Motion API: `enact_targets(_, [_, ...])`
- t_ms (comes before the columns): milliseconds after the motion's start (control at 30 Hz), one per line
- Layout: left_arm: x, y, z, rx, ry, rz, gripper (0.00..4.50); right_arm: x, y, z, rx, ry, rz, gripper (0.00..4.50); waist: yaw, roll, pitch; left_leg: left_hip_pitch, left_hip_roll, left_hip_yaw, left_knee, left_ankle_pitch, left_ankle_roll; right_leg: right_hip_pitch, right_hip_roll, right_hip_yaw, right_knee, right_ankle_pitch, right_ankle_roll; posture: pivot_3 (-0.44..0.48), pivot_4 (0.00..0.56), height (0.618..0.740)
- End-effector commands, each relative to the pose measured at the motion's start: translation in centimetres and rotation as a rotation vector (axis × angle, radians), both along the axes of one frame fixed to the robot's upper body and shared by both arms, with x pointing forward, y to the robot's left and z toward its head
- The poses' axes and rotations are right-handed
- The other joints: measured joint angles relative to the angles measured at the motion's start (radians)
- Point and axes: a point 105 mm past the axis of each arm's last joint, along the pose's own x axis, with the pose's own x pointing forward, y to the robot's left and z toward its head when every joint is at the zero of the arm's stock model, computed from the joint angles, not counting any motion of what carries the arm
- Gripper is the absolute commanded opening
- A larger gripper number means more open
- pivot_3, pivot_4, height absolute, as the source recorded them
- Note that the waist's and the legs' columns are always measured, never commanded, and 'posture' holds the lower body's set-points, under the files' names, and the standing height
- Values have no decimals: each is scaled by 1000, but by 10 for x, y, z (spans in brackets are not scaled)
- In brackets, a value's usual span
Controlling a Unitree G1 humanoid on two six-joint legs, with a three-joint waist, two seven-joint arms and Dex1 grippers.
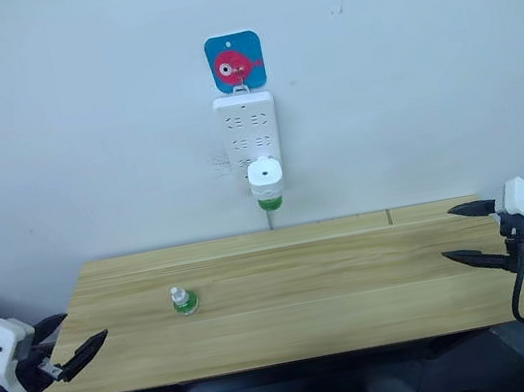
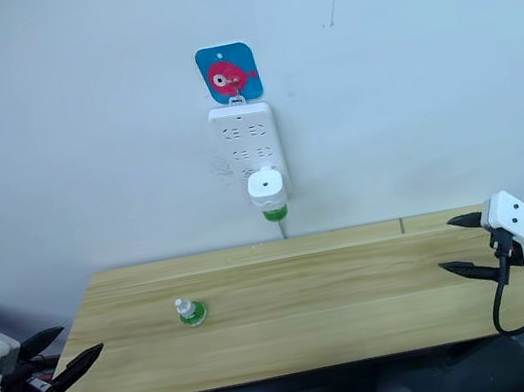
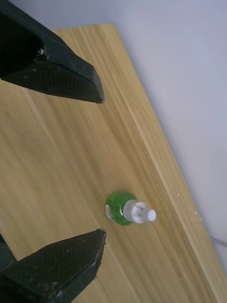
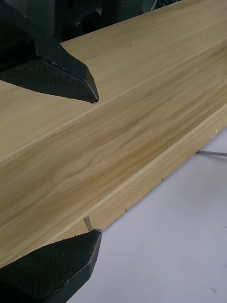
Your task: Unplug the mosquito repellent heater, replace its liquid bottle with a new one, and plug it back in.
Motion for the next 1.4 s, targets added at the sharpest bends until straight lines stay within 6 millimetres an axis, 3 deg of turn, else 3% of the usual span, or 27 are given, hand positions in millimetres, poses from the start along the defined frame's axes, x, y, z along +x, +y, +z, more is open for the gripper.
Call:
enact_targets(33, [4, -2, 18, 23, -47, -10, 4500, 1, 1, 10, -9, -37, 7, 4462, 0, 0, 0, 0, 0, 0, 0, 0, 0, 0, 0, 0, 0, 0, 0, 108, 77, 725])
enact_targets(533, [5, -21, 28, 3, -41, -27, 4500, -1, 0, 9, -12, -31, 10, 4462, 0, 0, 2, 0, 0, 0, 0, 0, 0, 0, 0, 0, 0, 0, 0, 108, 82, 725])
enact_targets(633, [11, -28, 37, 5, -58, -41, 4500, -1, 0, 10, -7, -33, 6, 4462, 0, -1, 5, 0, 0, 0, 0, 0, 0, 0, 0, 0, 0, 0, 0, 106, 87, 725])
enact_targets(733, [23, -48, 51, -12, -81, -106, 4500, 0, 4, 12, 26, -43, -7, 4462, 0, -2, 9, 0, 0, 0, 0, 0, 0, 0, 0, 0, 0, 0, 0, 100, 96, 725])
enact_targets(867, [38, -84, 70, -61, -99, -213, 4500, -2, 23, 25, 99, -74, 9, 4462, 2, 0, 20, 0, 0, -1, 1, 0, 0, 1, 0, 0, 0, 1, 1, 66, 119, 725])
enact_targets(967, [54, -108, 85, -89, -123, -282, 4500, -5, 51, 46, 191, -121, 39, 4462, -3, 2, 30, 0, 0, 0, 1, 0, 0, 1, 0, 0, 0, 1, 1, 28, 137, 725])
enact_targets(1133, [76, -128, 101, -123, -135, -336, 4500, -7, 91, 78, 309, -201, 59, 4462, -22, 2, 51, -2, 0, -1, 1, 0, 0, -1, 1, 0, 1, 1, 1, -28, 160, 725])
enact_targets(1267, [91, -134, 105, -153, -150, -343, 4500, -5, 108, 95, 368, -247, 29, 4462, -43, -2, 61, -5, 0, -1, 1, 0, 0, -4, 1, 0, 0, 3, -3, -69, 173, 725])
enact_targets(1400, [105, -139, 103, -151, -168, -347, 3666, -7, 119, 103, 396, -264, 13, 4500, -57, -3, 66, -17, 0, -2, 2, 0, 0, -15, 1, -1, 1, 4, -3, -96, 181, 725])
